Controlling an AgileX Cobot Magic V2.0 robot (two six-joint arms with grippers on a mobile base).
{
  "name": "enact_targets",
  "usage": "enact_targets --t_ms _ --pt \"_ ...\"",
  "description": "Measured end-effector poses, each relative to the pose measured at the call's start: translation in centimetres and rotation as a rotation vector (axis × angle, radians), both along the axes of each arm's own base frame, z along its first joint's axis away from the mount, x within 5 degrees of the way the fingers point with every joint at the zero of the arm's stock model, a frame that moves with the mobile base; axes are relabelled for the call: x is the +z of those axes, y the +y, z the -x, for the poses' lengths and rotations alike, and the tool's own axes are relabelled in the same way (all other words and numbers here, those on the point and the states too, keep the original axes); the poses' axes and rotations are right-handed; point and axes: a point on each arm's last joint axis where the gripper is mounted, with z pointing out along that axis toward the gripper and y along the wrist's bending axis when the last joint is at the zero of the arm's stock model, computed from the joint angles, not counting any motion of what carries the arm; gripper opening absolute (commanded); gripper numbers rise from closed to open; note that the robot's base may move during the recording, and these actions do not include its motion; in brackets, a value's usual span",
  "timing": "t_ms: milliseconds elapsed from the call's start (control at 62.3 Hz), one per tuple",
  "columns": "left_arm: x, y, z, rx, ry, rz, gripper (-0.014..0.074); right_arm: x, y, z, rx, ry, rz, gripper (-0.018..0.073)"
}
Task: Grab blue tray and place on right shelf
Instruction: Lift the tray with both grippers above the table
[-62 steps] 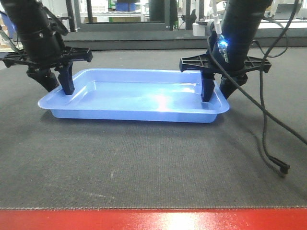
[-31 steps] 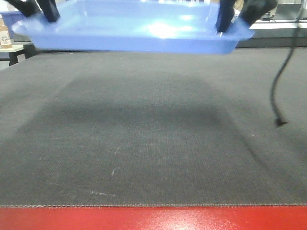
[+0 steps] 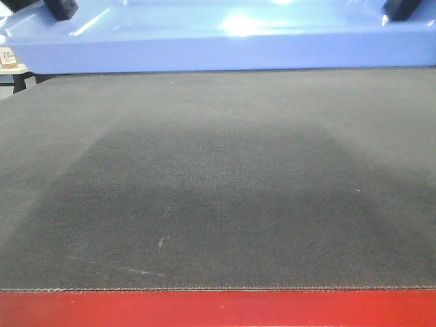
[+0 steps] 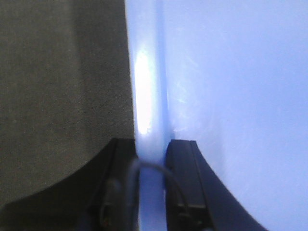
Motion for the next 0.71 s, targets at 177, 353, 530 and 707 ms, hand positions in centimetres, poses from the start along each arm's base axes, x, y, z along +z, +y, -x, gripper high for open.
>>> enact_targets --t_ms 177,353,530,707 --pt "1.4 -1.2 1.9 -0.011 -0.061 0.000 -0.0041 2.0 -1.0 2.3 -0.003 -0.073 -0.009 0.0059" --pt "4.1 -1.3 3.5 -0.028 -0.143 0.031 -0.0041 3.8 -2.0 4.4 -0.008 -0.154 -0.030 0.0059" --pt "6.3 -0.7 4.8 -0.032 -0.204 0.078 -0.0041 5.2 -2.6 6.1 -0.007 -0.234 -0.062 0.0059" --pt "6.6 -0.5 5.0 -0.032 -0.212 0.083 -0.0041 5.9 -2.9 6.9 -0.004 -0.278 -0.086 0.0059"
